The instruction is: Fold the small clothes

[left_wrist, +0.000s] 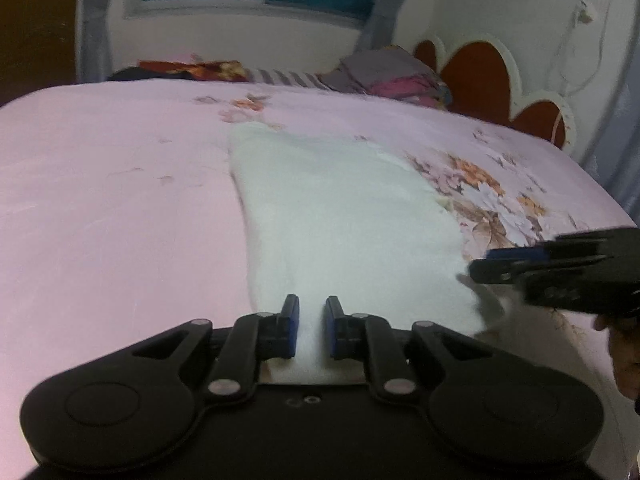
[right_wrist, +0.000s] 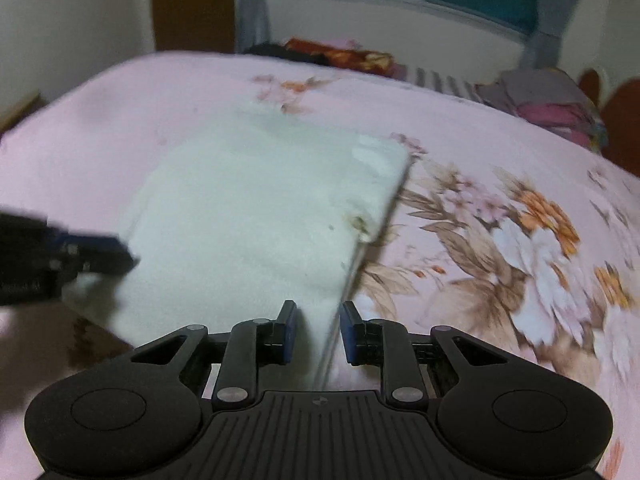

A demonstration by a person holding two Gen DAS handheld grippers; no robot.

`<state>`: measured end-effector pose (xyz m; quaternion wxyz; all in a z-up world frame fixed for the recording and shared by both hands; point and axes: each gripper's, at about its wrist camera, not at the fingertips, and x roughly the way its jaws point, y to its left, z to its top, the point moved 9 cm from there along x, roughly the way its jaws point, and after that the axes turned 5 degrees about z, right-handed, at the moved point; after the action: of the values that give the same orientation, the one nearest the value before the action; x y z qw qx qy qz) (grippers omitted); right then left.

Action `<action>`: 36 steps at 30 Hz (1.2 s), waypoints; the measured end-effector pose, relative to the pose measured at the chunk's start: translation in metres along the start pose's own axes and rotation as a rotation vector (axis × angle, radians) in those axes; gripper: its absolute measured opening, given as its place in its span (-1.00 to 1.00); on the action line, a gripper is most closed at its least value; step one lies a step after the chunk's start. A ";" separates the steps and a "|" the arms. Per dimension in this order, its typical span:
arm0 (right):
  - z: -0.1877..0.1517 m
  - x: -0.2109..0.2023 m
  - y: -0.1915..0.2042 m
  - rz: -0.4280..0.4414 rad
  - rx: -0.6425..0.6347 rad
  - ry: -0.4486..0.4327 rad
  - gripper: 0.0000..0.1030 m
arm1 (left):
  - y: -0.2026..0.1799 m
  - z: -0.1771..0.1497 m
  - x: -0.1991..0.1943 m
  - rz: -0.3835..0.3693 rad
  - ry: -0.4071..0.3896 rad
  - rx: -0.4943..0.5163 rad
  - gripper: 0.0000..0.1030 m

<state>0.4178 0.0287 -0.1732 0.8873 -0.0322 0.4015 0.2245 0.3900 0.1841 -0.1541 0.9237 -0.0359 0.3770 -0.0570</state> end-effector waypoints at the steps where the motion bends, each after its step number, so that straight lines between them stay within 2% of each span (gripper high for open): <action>1: -0.001 -0.012 -0.001 0.016 0.034 -0.024 -0.57 | -0.001 -0.003 -0.009 0.014 -0.008 -0.010 -0.73; 4: -0.012 -0.046 -0.010 0.033 0.132 -0.074 -0.57 | -0.003 -0.012 -0.035 0.054 -0.039 -0.027 -0.71; 8: -0.032 -0.096 -0.016 0.029 0.201 -0.118 -0.57 | -0.019 -0.028 -0.073 0.070 -0.062 -0.046 -0.68; 16: -0.064 -0.196 0.022 0.043 0.174 -0.194 -0.57 | -0.066 -0.053 -0.142 0.082 -0.098 -0.019 -0.40; 17: -0.068 -0.203 0.025 0.042 0.170 -0.200 -0.57 | -0.070 -0.055 -0.150 0.088 -0.104 -0.018 -0.16; 18: -0.071 -0.212 0.030 0.043 0.166 -0.209 -0.57 | -0.074 -0.056 -0.158 0.097 -0.107 -0.019 0.39; 19: -0.074 -0.219 0.032 0.041 0.162 -0.216 -0.57 | -0.079 -0.057 -0.170 0.119 -0.124 -0.021 0.72; 20: -0.077 -0.226 0.038 0.036 0.156 -0.224 -0.57 | -0.081 -0.055 -0.185 0.155 -0.172 -0.018 0.96; 21: -0.080 -0.234 0.043 0.032 0.151 -0.235 -0.55 | -0.085 -0.054 -0.199 0.177 -0.221 -0.003 1.00; 23: -0.084 -0.247 0.045 -0.001 0.151 -0.257 0.61 | -0.093 -0.053 -0.217 0.181 -0.233 0.027 0.99; 24: -0.086 -0.259 0.046 -0.042 0.157 -0.306 0.97 | -0.095 -0.053 -0.223 0.181 -0.232 0.026 0.99; 25: -0.087 -0.266 0.046 -0.054 0.148 -0.342 0.99 | -0.097 -0.053 -0.229 0.184 -0.236 0.023 0.99; 28: -0.092 -0.276 0.055 -0.045 0.137 -0.325 0.99 | -0.101 -0.054 -0.245 0.187 -0.250 0.027 0.99; 36: -0.096 -0.309 0.070 -0.072 0.150 -0.358 0.99 | -0.108 -0.064 -0.268 0.182 -0.285 0.035 0.99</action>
<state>0.1429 -0.0468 -0.0049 0.9520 0.0601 0.2514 0.1642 0.1468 0.1110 -0.0024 0.9696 0.0066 0.2431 0.0261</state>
